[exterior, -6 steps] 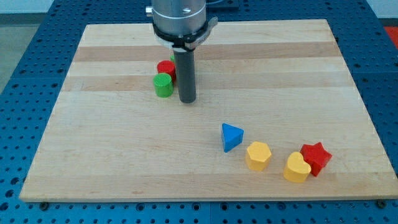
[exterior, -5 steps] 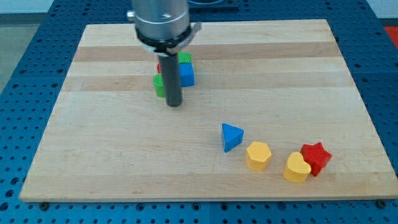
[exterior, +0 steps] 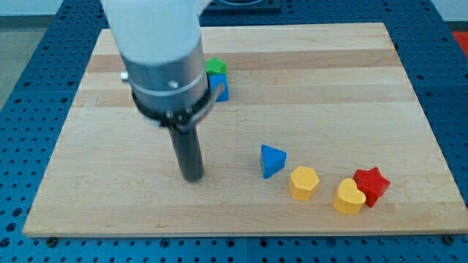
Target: Move the blue triangle to the bottom of the blue cube
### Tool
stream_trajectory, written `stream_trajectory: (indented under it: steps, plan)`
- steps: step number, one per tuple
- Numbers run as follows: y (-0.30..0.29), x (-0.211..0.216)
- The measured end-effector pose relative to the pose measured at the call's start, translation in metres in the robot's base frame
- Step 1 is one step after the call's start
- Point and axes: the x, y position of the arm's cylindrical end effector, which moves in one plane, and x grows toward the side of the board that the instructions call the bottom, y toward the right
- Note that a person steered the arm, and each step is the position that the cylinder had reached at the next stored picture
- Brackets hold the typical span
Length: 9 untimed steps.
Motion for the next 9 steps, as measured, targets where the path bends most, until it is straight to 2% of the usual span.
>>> stream_trajectory:
  steps: [1, 2, 3, 4, 5, 7, 8, 9]
  plan:
    - [0.045, 0.013]
    - [0.103, 0.009]
    - [0.123, -0.025]
    - [0.11, -0.066]
    - [0.069, -0.077]
    - [0.069, -0.087]
    - [0.036, -0.093]
    - [0.026, -0.103]
